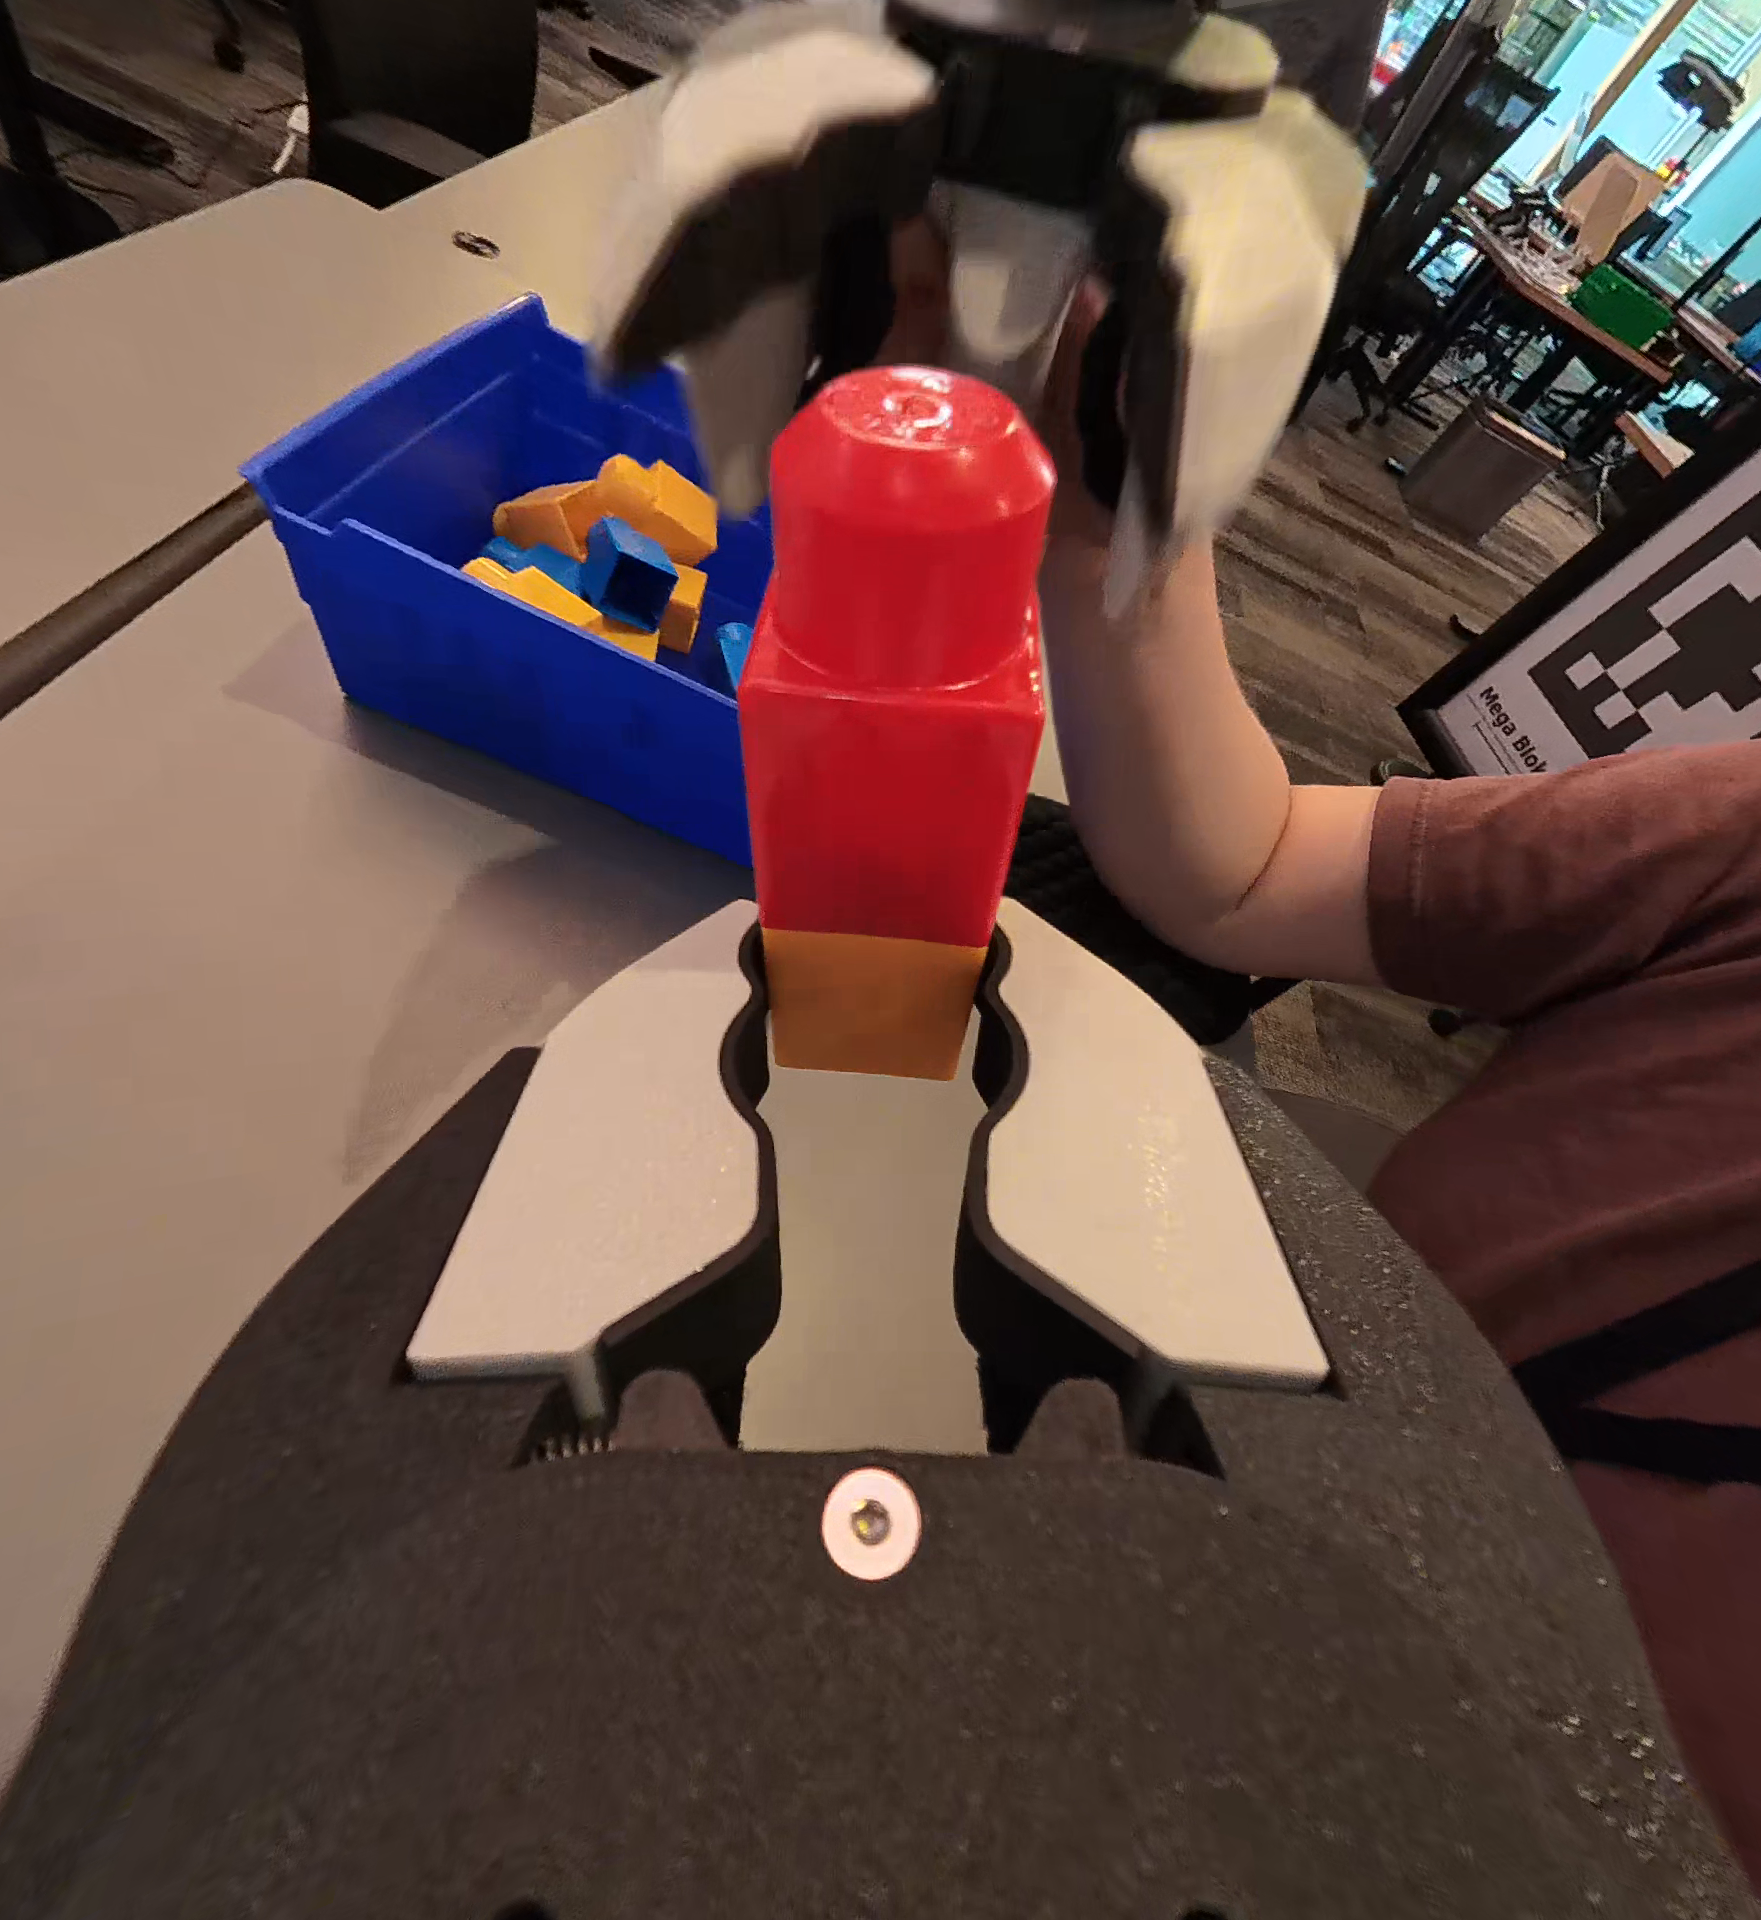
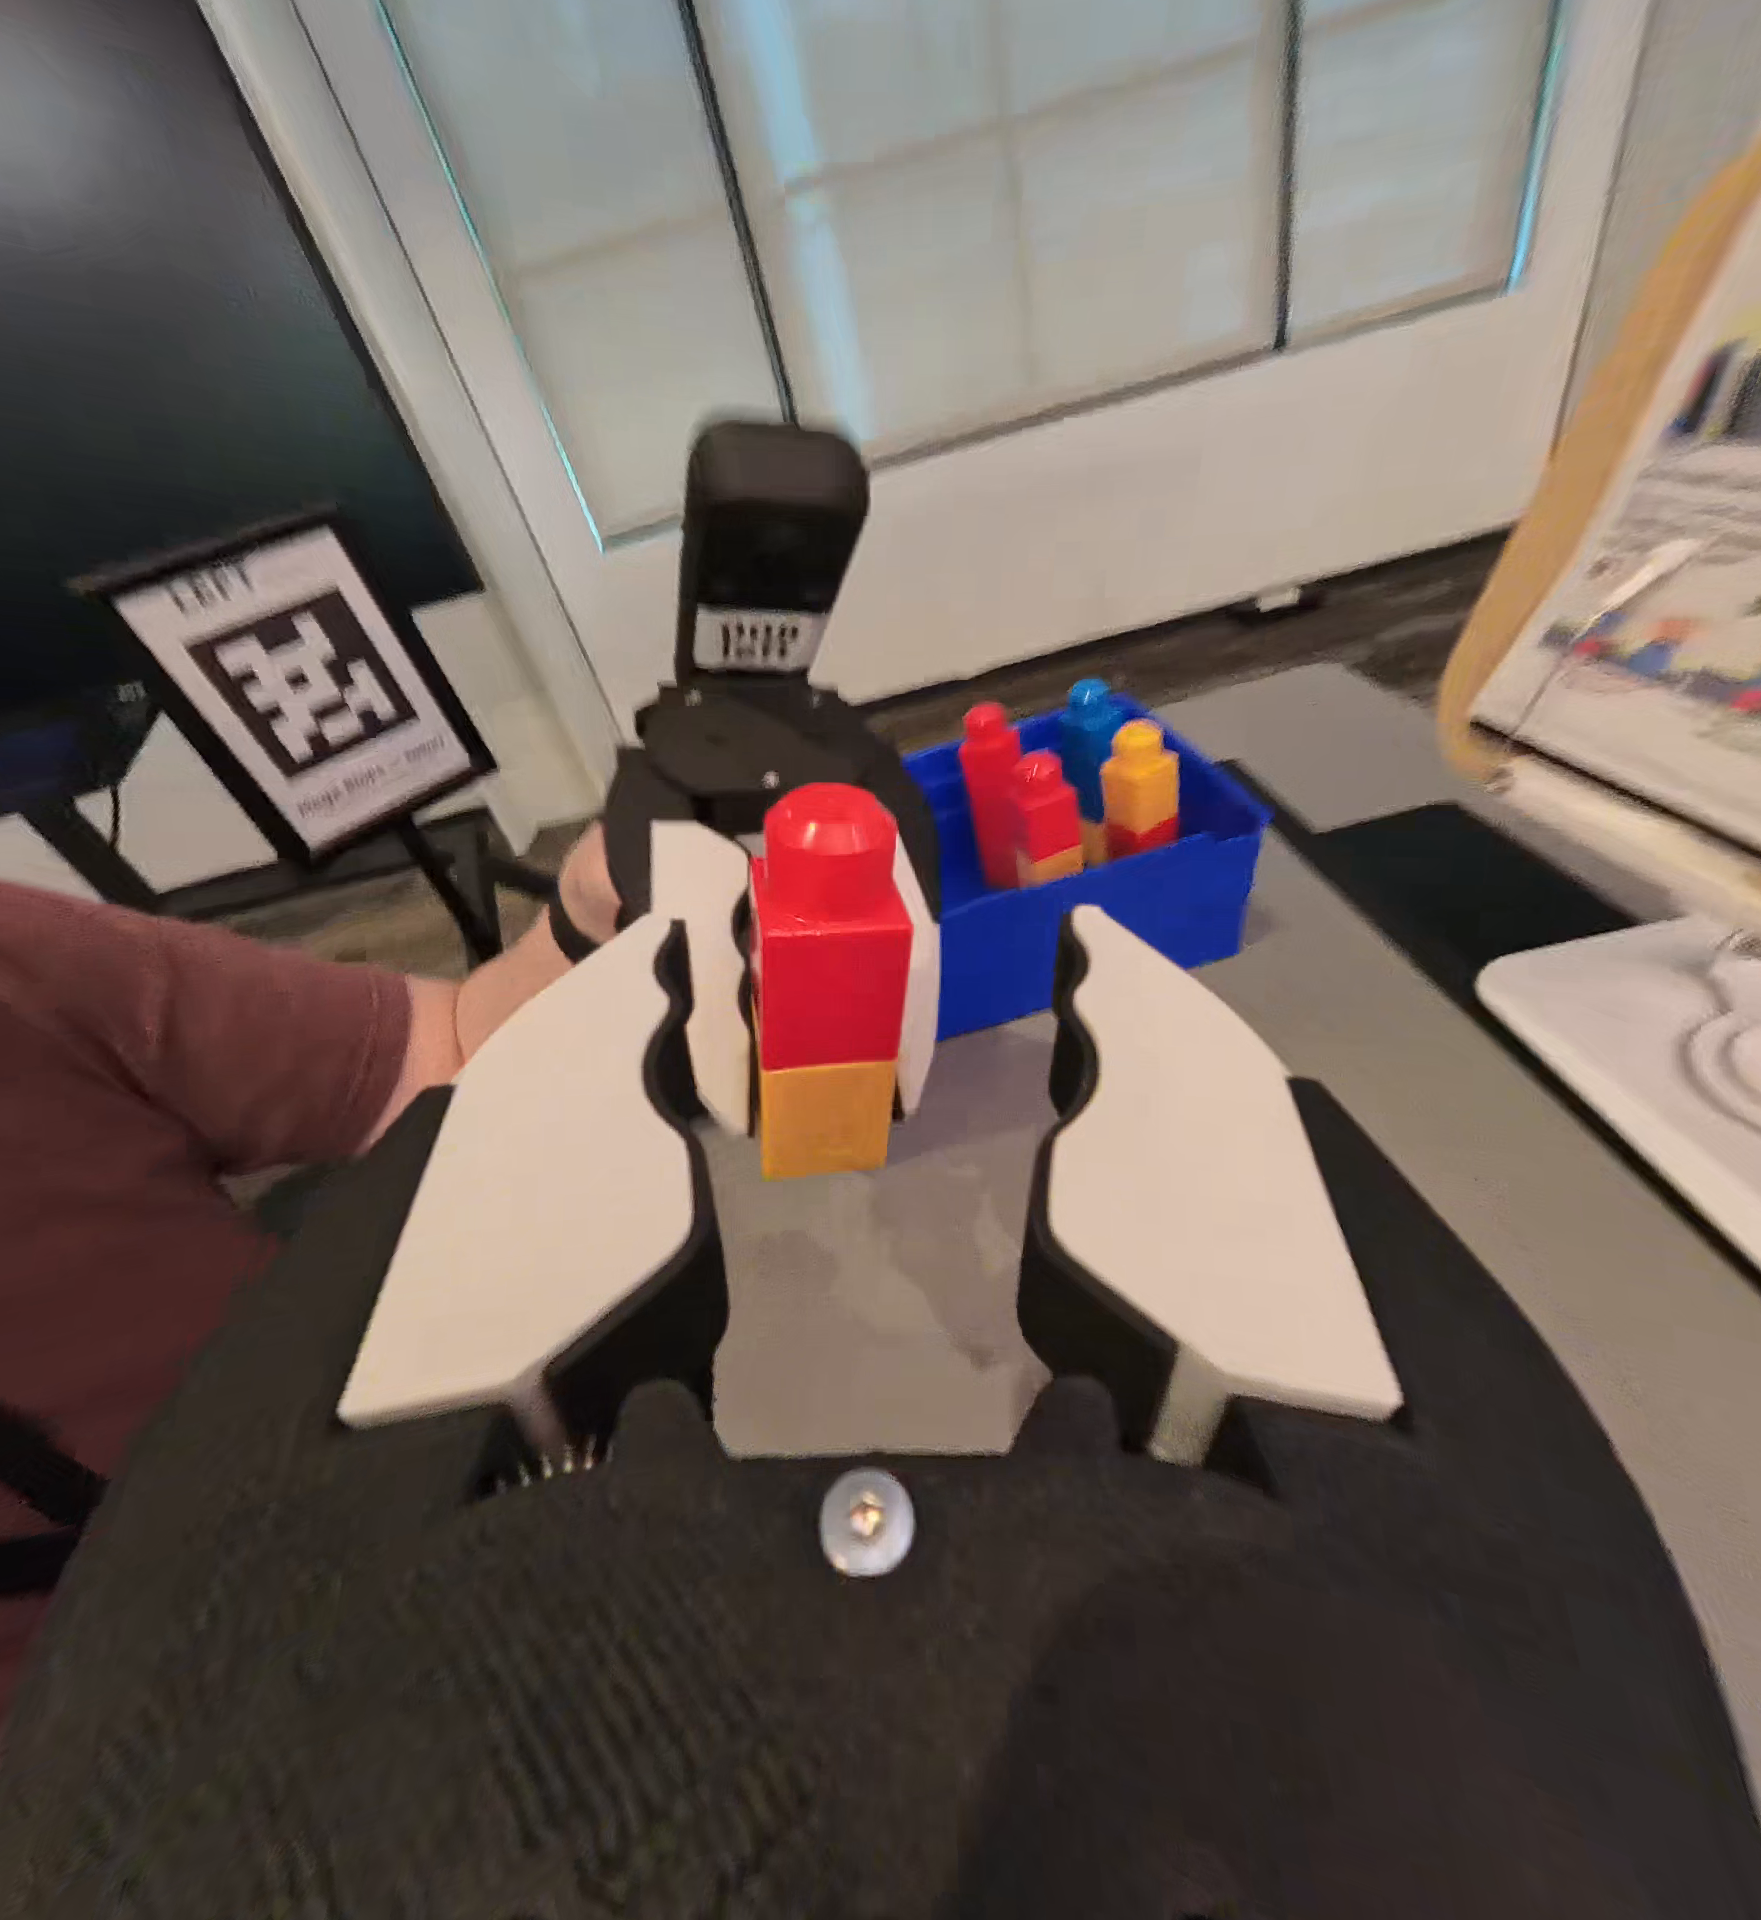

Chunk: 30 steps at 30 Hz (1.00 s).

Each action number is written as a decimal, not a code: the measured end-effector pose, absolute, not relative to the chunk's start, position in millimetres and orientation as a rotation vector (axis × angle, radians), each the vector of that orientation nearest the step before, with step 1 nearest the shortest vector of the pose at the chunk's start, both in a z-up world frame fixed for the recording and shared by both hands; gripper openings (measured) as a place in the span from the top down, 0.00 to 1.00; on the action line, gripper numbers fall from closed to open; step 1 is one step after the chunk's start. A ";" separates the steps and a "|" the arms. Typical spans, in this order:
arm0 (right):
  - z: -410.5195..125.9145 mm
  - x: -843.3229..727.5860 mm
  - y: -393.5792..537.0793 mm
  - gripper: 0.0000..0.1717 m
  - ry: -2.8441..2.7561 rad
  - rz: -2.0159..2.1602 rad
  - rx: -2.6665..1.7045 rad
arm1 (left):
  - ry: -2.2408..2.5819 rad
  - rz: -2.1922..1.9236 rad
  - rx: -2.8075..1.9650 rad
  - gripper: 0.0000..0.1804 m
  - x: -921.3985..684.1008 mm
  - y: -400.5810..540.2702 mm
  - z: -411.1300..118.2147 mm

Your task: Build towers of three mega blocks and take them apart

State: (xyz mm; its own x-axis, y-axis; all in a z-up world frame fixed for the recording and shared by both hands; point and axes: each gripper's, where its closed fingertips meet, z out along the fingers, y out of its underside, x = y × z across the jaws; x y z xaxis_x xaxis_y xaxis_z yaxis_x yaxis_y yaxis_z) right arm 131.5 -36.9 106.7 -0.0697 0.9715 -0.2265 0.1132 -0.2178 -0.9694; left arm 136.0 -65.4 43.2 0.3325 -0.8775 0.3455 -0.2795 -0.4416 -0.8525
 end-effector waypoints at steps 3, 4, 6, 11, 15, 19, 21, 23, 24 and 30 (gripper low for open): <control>88.4 109.4 -53.7 0.76 -1.352 1.426 -1.418 | 1.043 -1.054 -1.943 0.80 138.7 -66.7 34.5; 87.6 108.5 -56.3 0.79 -1.366 1.456 -1.423 | 1.074 -1.056 -1.945 0.80 140.0 -69.4 31.7; 92.9 109.6 -54.4 0.80 -1.329 1.475 -1.408 | 1.043 -1.113 -1.929 0.80 141.6 -69.7 36.7; 132.9 134.0 -34.5 0.79 -1.035 1.669 -1.304 | 1.223 -0.955 -2.080 0.80 137.7 -78.4 -0.2; 89.0 224.6 52.8 0.79 -0.945 1.061 -1.684 | 1.226 -1.219 -2.033 0.80 164.2 -94.3 6.7; -18.2 355.1 108.2 0.79 -0.899 0.342 -2.238 | 1.174 -1.249 -1.998 0.80 159.7 -88.1 15.3; -54.7 369.8 111.0 0.79 -0.877 0.386 -2.395 | 1.136 -1.301 -1.982 0.80 157.2 -86.0 20.1; -73.2 382.0 123.7 0.73 -0.875 0.263 -2.440 | 1.094 -1.346 -1.986 0.80 153.9 -82.4 23.0; -72.4 382.7 129.6 0.70 -0.881 0.205 -2.413 | 1.076 -1.355 -1.984 0.80 152.0 -79.8 24.6; 49.7 245.3 68.0 0.54 -1.309 0.365 -1.564 | 1.024 -1.450 -1.986 0.80 136.7 -81.2 36.3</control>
State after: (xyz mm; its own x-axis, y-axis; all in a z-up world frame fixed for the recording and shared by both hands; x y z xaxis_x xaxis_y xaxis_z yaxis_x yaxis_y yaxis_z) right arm 245.3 68.0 49.7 0.3632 0.8604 0.3576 0.5517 0.1107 -0.8267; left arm 136.7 -81.2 36.3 0.1615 -0.7916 0.5892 -0.2905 -0.6088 -0.7382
